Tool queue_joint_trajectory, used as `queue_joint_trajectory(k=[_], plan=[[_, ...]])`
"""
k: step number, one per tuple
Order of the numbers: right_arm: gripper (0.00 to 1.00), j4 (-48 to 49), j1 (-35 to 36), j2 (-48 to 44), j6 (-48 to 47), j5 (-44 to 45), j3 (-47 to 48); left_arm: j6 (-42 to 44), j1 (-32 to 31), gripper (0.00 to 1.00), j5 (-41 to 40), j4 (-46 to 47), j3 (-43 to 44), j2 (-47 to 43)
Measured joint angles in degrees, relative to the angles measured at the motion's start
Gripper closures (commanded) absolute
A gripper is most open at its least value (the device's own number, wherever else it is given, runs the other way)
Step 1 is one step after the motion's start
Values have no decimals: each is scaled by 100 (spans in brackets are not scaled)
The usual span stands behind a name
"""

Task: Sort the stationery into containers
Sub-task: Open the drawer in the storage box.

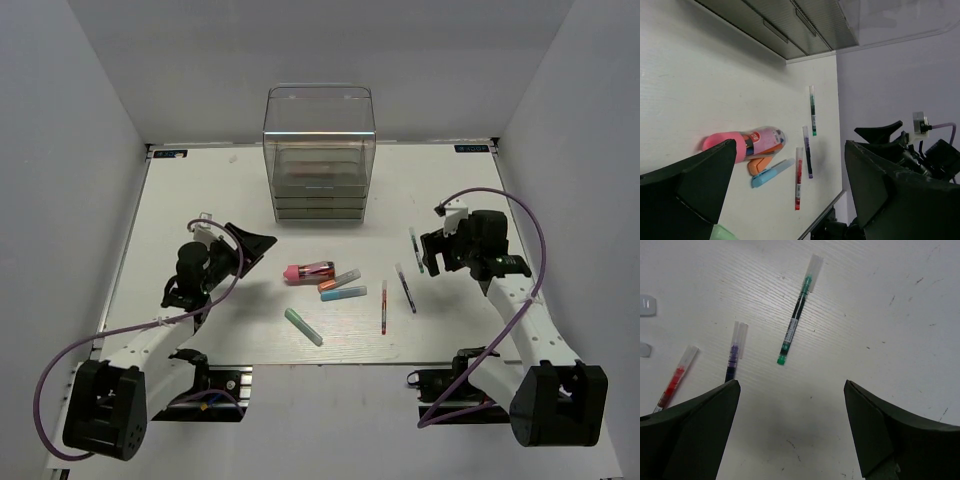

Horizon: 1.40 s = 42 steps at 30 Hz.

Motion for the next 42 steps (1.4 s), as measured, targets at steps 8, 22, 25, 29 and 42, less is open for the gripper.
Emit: queue_joint_trajectory(k=[8,22,25,29,42], plan=[[10,-575,7,243,-946,-634,278,-184,-623,1,-103,597,13,588],[59,-828,9,284,-1325,-1355,358,-538,-1609,49,-1290,1537,544,2118],[59,-595,11,280,-1178,-1451,251,-616,-1797,45,-1635,1917,728,2623],[59,-321,11,278,-1010,-1574,140,-721,-1998,43,-2188,2719,931,3289],[58,109,11,238,-866,-1652,-68,-787,-2083,43,-3086,4044,1969,4535]])
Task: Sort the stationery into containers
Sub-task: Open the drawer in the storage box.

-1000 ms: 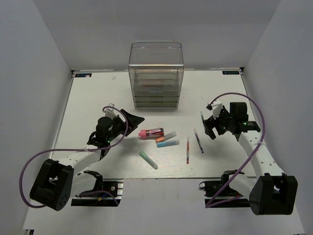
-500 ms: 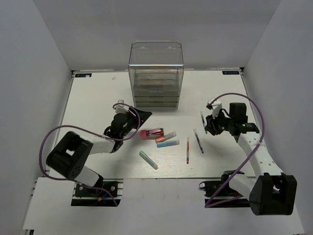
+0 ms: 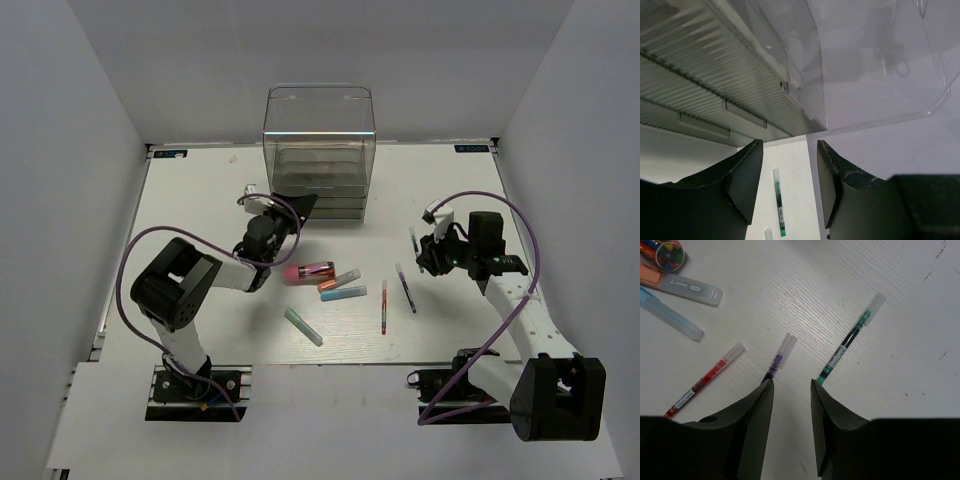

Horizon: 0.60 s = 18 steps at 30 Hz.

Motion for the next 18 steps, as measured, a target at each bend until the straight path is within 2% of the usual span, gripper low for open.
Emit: queue_joint_trajectory(k=[18], plan=[[55,87,2,-2,-15,166,-28,-376,66,50,-448,-286,894,669]])
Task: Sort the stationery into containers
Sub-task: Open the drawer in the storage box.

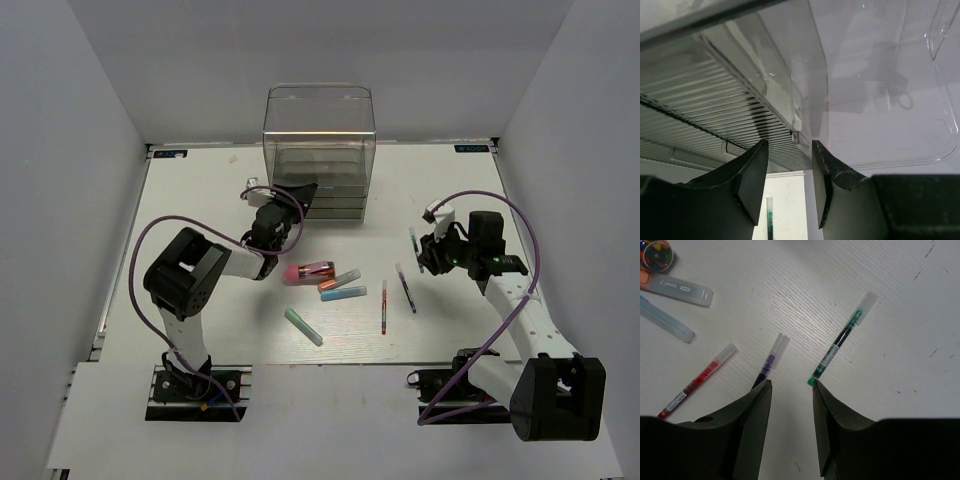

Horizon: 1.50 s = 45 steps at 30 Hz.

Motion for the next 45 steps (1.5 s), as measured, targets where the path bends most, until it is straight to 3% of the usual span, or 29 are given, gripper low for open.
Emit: queue_joint_trajectory(k=[5,6,9,12,23,33,38,41,45], plan=[[55,9,-2,0,-9,24,0,-76,-11,68,-90,-7,98,55],[55,11,0,0,-11,22,0,-92,-11,78,-101,-11,131,55],[55,13,0,0,-11,24,-2,-173,-11,92,-129,11,162,66],[55,17,0,0,-20,24,-13,-262,-9,100,-149,83,160,101],[55,4,7,0,-140,-9,-87,-275,-46,100,-35,728,-319,-63],[55,4,42,0,-144,-114,-87,308,-83,100,225,664,-494,-597],[55,4,55,0,-151,-133,-87,544,-87,90,352,645,-494,-688],[54,4,66,0,-173,-133,-87,636,-94,78,378,691,-492,-691],[52,4,79,-2,-247,-140,-87,800,-116,72,442,769,-483,-691]])
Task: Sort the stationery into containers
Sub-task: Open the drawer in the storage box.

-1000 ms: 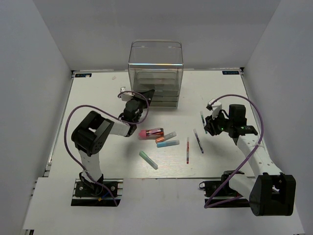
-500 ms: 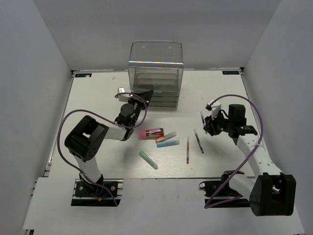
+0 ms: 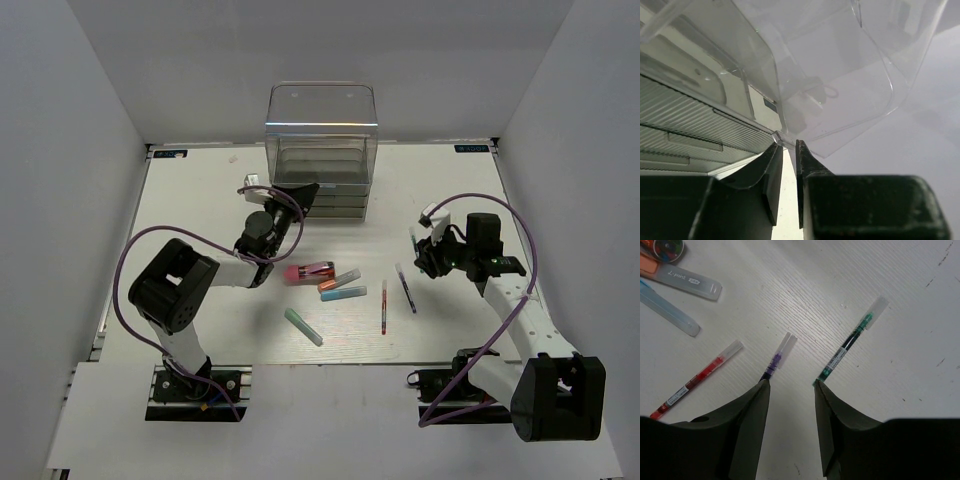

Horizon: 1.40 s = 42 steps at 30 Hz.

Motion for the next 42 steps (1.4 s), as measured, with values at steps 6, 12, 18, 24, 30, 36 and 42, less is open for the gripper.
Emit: queue_joint_trajectory(k=[6,12,18,24,30,36,42], plan=[[48,11,33,-7,-166,-197,-52,201,-9,68,52,66,55,-2],[45,44,101,-15,-455,-693,-170,254,-9,66,68,129,70,-2],[45,310,321,61,-651,-1191,-173,269,-7,66,66,186,162,-2],[31,492,728,651,-667,-1344,118,271,-7,66,68,273,275,-2],[10,721,1497,1193,-940,-1189,525,271,-4,66,66,313,291,-9],[10,984,2229,1943,-1196,-938,1084,271,-4,66,68,306,291,-52],[18,1432,2911,2616,-1320,-804,1408,271,-4,66,68,306,291,-122]])
